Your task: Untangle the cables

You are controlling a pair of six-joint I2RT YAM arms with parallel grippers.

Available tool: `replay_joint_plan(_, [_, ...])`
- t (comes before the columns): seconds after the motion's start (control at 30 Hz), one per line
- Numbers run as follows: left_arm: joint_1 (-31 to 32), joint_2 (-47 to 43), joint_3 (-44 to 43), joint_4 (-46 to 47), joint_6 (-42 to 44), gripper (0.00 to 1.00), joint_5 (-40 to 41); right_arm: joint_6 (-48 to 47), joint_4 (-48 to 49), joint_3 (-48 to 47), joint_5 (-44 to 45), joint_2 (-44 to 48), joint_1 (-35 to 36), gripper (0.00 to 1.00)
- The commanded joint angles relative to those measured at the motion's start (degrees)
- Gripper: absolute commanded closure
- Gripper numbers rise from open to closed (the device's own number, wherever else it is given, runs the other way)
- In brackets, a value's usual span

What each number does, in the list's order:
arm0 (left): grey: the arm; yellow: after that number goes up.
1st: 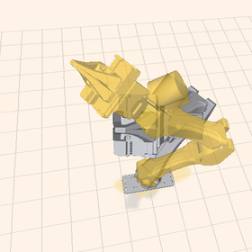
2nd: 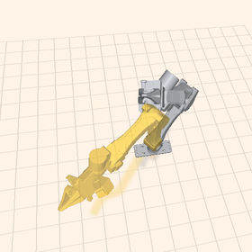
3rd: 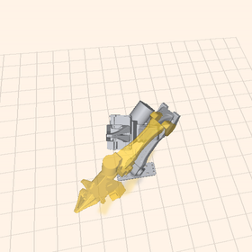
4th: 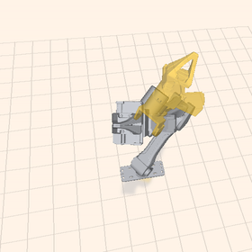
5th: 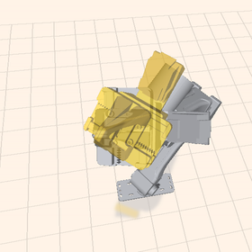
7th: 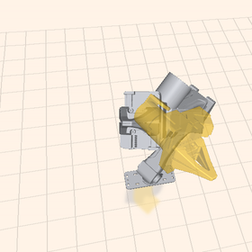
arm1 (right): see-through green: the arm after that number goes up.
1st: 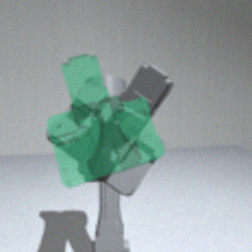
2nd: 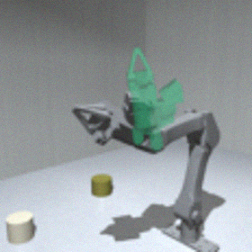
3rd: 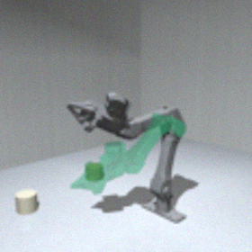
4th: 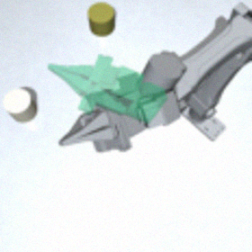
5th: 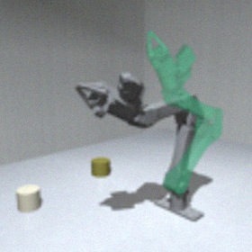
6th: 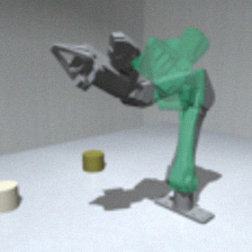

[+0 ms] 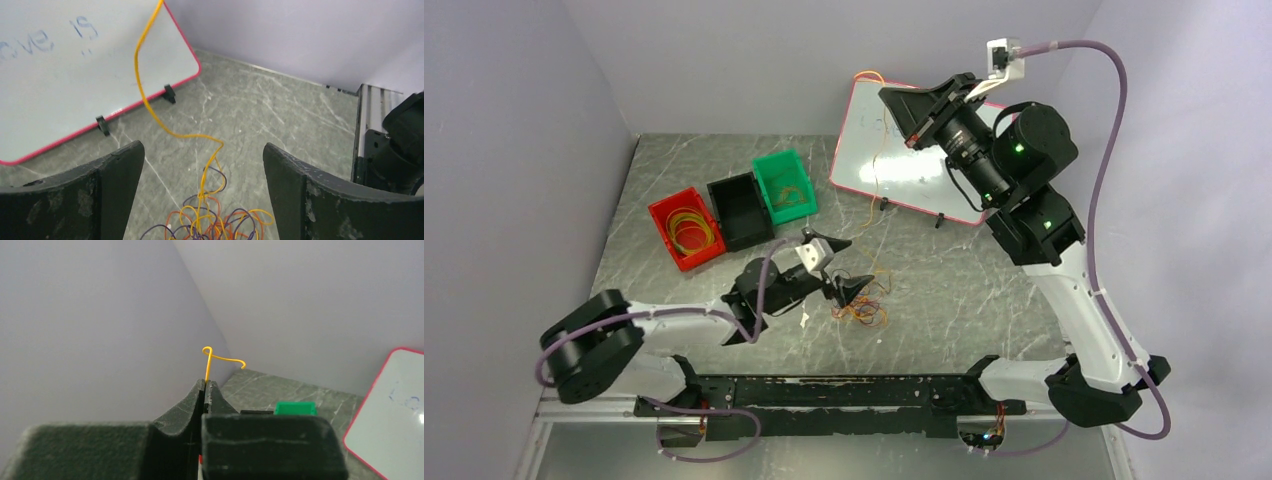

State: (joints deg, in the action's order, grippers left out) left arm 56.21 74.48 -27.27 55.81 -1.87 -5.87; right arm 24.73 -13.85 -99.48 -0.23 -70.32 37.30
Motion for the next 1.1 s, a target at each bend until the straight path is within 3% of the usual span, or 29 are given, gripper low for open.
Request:
replay_joint_plan(0.0, [0.4,7.5,-1.7,7.7,-3.4,0.05,2.1,1.9,2.2,-3.5,-1.5,0.4,0.0,1.00])
replay_joint_plan(0.17, [0.8,16.7,-3.8,18.3,-7.6,0.04,0.8,2.4,3.2,-4.1,-1.5,1.0,0.0,1.00])
replay_joint_plan(0.37, [1.3,22.2,-10.3,21.1,-8.0,0.08,-2.9,2.4,2.3,-3.5,-1.8,1.2,0.0,1.00])
replay_joint_plan(0.53, [1.3,23.4,-12.6,19.4,-7.9,0.48,-3.6,2.4,2.0,-2.1,-1.0,1.7,0.0,1.00])
replay_joint_plan(0.63, [1.3,21.7,-11.9,16.4,-8.4,0.83,-3.4,1.6,1.2,-1.5,0.7,1.4,0.0,1.00])
replay_joint_plan(0.67, [1.3,20.1,-11.6,14.6,-8.6,0.91,-3.1,1.3,0.7,-1.2,1.7,1.2,0.0,1.00])
replay_joint_plan(0.8, [1.3,11.9,-10.5,3.9,-10.8,0.93,0.3,-0.9,-2.7,-1.2,9.7,-0.7,-0.2,1.00])
replay_joint_plan(0.93, [1.3,2.4,-14.9,-20.2,-14.5,0.93,6.5,-3.1,-5.6,0.3,14.1,-3.1,-2.3,1.00])
replay_joint_plan(1.07, [1.3,-3.3,-21.6,-38.8,-17.4,0.93,12.5,-1.9,-7.6,2.9,11.7,-5.9,-7.7,1.00])
